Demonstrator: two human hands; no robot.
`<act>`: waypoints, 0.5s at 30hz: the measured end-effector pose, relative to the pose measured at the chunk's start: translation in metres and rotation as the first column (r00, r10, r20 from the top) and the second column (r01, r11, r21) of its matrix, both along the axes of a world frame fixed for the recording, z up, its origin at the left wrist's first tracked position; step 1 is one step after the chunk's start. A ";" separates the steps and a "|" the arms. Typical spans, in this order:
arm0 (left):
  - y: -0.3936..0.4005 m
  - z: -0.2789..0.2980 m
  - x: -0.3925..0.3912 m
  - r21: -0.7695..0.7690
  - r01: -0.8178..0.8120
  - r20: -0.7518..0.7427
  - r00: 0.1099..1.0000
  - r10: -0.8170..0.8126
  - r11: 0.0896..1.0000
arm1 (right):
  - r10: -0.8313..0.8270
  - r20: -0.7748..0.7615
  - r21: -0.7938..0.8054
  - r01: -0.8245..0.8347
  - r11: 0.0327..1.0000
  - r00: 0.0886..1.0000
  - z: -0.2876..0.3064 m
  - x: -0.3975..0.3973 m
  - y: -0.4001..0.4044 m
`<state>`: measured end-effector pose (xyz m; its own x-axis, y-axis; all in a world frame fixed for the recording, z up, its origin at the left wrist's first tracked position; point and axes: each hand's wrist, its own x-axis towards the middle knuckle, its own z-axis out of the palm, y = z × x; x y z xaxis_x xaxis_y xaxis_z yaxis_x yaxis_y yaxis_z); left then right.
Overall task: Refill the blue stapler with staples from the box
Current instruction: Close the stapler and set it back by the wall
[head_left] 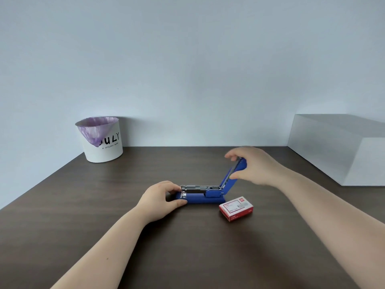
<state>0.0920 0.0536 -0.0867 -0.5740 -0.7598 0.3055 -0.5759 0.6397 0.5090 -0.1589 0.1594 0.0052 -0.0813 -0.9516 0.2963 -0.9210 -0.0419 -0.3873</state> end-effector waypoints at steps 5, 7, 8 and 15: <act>0.001 -0.001 0.000 -0.004 -0.011 -0.003 1.000 0.011 1.000 | 0.145 0.132 -0.054 -0.139 0.989 0.981 -0.005 0.042 -0.011; 0.002 0.000 -0.001 -0.004 -0.018 -0.008 1.000 0.018 1.000 | 0.153 0.165 -0.017 -0.152 0.988 0.974 -0.012 0.051 -0.016; 0.002 0.001 -0.001 0.001 -0.023 -0.011 1.000 0.023 1.000 | 0.158 0.150 0.015 -0.162 0.987 0.976 -0.016 0.053 -0.018; 0.001 0.003 -0.001 0.079 -0.071 -0.004 0.997 0.071 0.994 | 0.171 -0.017 0.154 -0.166 0.974 0.985 -0.033 0.051 -0.022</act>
<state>0.0906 0.0548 -0.0841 -0.5160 -0.8204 0.2465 -0.6149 0.5551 0.5601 -0.1076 0.1370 -0.0276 0.0908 -0.9849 0.1472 -0.9169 -0.1403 -0.3737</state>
